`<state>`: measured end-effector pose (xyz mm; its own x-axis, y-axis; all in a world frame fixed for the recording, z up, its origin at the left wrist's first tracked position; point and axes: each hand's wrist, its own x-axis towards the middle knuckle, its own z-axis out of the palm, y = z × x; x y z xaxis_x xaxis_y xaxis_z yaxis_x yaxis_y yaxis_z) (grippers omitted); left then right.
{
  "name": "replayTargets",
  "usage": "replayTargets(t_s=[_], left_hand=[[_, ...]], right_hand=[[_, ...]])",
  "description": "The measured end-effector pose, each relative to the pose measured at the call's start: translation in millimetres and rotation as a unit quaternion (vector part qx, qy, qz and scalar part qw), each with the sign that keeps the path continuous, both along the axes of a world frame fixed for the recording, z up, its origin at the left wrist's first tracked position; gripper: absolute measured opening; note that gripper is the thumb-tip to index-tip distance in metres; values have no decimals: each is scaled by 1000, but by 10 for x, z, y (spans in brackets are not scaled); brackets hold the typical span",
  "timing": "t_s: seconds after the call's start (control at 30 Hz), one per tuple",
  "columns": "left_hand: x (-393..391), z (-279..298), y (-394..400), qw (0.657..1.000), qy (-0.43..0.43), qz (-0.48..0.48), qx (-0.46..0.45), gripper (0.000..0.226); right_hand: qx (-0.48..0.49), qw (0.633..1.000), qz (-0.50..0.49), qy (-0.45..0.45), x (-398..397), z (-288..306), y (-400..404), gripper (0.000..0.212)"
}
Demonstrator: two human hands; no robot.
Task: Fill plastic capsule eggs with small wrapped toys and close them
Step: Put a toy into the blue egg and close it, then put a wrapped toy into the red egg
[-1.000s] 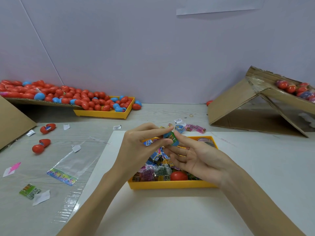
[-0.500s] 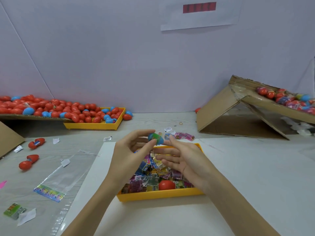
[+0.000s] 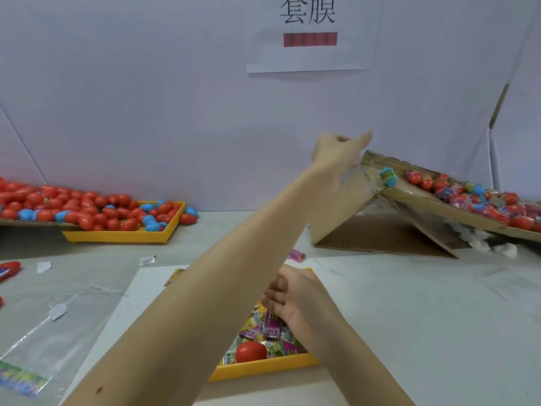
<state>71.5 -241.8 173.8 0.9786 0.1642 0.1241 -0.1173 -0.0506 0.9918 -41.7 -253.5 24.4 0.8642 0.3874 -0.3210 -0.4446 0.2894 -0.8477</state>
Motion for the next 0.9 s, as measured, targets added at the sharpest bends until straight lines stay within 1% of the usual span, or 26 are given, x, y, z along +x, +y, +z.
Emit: replayTargets(t_s=[0.1,0.17,0.27,0.33,0.37,0.43,0.5,0.53,0.57,0.63,0.7,0.8,0.9], left_hand=[[-80,-329,211,997,-13,28,65,22],[-166,-586,490,991,-27,65,114,24],[-316,-917,1062,960,-45,137,240,21],[-380,-1090,1560,922,-27,175,344,23],[-391,-1161,1826,893,-8,197,404,26],[-402,-1282,2367,823,54,247,510,33],[-422,-1384,2849,758,127,289,570,40],[-432,-1434,3042,742,159,300,578,42],[-436,-1482,3192,740,184,303,572,43],[-425,-1560,3403,753,204,298,549,43],[-381,-1602,3521,771,197,282,536,41],[-316,-1597,3622,812,186,252,492,40],[-295,-1604,3687,847,140,300,415,31]], right_hand=[[5,1000,19,-10,-16,-1,5,25],[15,999,33,-15,-40,8,2,24],[8,999,27,-23,-53,15,-2,22],[2,999,28,-31,-64,25,18,22],[3,999,28,-35,-65,23,24,23],[0,999,28,-40,-67,10,36,23],[-8,999,29,-45,-63,-9,49,23],[-11,998,31,-46,-58,-20,56,24],[-13,998,32,-47,-54,-33,62,24],[-16,998,37,-48,-46,-59,71,25],[-16,998,40,-49,-41,-70,75,26],[-15,998,46,-49,-34,-70,75,28],[-16,998,44,-50,-21,-61,56,29]])
